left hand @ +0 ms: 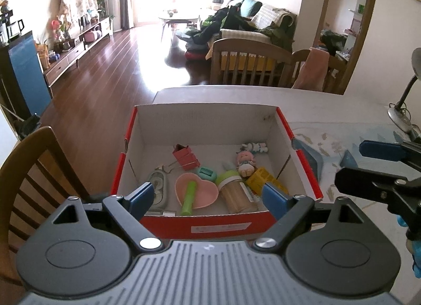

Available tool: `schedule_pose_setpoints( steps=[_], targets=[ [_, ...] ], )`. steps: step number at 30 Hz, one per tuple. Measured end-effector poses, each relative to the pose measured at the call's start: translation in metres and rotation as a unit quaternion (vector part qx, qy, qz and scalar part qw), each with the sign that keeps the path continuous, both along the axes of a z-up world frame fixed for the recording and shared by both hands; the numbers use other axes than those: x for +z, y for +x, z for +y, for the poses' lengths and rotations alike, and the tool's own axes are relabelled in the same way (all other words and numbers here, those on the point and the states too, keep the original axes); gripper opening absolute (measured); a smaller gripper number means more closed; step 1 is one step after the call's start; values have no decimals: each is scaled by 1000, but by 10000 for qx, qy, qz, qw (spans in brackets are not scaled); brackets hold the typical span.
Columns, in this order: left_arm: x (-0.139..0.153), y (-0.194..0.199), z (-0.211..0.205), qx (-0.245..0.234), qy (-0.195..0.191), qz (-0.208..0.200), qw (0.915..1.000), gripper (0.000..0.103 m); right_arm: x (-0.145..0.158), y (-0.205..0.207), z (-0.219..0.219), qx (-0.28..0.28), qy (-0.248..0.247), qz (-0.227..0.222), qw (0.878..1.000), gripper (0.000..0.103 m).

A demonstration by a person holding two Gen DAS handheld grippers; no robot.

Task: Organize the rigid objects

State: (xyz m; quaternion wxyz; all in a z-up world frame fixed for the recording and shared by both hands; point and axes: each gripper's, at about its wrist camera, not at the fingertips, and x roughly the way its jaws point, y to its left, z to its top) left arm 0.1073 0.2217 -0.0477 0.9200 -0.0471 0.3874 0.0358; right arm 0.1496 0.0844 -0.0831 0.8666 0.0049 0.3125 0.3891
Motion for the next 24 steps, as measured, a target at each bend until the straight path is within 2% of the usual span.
schedule_pose_setpoints(
  steps=[11,24],
  targets=[
    [7,-11,-14,-223,204,-228,9993,89,-2,-5,-1,21,-21,11,10000,102],
    [0,-12,-17,-346,197,-46,9992,89,-6,-10,-4,-66,5,63,10000,102]
  ],
)
